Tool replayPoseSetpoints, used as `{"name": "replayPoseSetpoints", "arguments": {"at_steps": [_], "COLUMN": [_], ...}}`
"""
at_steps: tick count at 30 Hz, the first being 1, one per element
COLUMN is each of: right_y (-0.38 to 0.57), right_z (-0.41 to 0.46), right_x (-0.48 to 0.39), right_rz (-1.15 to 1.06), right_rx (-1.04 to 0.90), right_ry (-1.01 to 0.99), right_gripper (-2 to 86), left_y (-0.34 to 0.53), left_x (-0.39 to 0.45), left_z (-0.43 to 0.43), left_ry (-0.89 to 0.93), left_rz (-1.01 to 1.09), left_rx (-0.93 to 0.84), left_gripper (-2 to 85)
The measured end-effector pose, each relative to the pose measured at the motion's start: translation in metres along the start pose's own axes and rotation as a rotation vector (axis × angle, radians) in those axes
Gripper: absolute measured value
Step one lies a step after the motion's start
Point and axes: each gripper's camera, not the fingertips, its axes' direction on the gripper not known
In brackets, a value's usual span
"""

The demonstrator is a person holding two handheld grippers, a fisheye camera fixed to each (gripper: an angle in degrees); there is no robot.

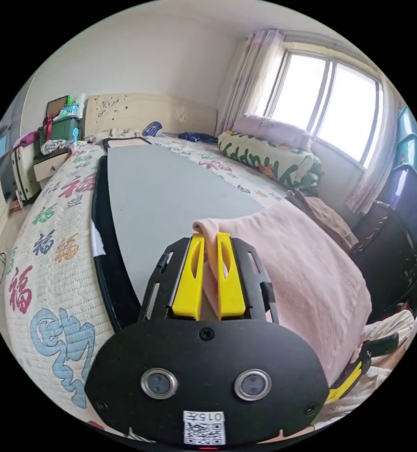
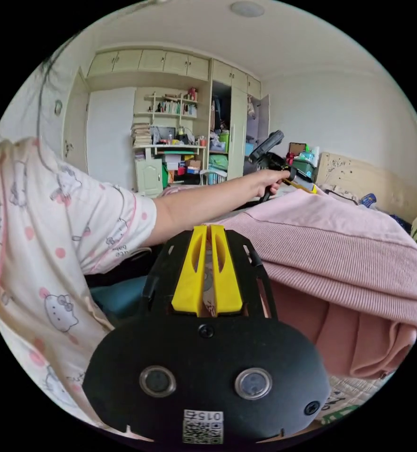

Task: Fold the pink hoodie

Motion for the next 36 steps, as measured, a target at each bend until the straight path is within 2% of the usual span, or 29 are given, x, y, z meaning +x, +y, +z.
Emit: {"name": "replayPoseSetpoints", "arguments": {"at_steps": [2,9,13,18,22,24,27,29,32,33,36], "right_y": [0.023,0.064,0.084,0.106,0.114,0.113,0.102,0.095,0.077,0.073,0.052], "right_z": [0.021,0.033,0.041,0.015,-0.001,-0.008,-0.042,-0.086,-0.116,-0.115,-0.076], "right_x": [0.005,0.030,0.021,0.003,-0.007,-0.006,0.015,0.036,0.073,0.080,0.109], "right_rz": [0.011,0.086,0.109,0.125,0.017,0.014,0.051,0.015,0.026,0.018,-0.011], "right_rx": [-0.013,0.018,0.038,0.165,0.214,0.227,0.271,0.371,0.395,0.377,0.136], "right_ry": [-0.015,-0.094,-0.037,0.089,-0.151,-0.153,-0.012,0.224,0.451,0.481,0.537], "right_gripper": [0.5,0.5,0.4,-0.1,-0.8,-0.9,-1.0,-1.0,-1.0,-1.0,-1.0], "left_y": [0.001,0.003,0.009,0.016,0.021,0.024,0.027,0.029,0.031,0.031,0.032], "left_x": [0.024,0.082,0.113,0.144,0.167,0.177,0.192,0.202,0.212,0.214,0.224], "left_z": [0.020,0.049,0.063,0.073,0.080,0.082,0.085,0.087,0.088,0.088,0.087], "left_ry": [-0.071,-0.125,-0.148,-0.159,-0.164,-0.167,-0.171,-0.167,-0.158,-0.156,-0.149], "left_rz": [0.026,0.063,0.081,0.089,0.090,0.091,0.094,0.091,0.085,0.083,0.079], "left_rx": [-0.067,-0.131,-0.147,-0.150,-0.150,-0.150,-0.150,-0.150,-0.151,-0.151,-0.151], "left_gripper": [3.7,5.1,5.4,5.6,5.7,5.7,5.8,5.8,5.7,5.7,5.7]}}
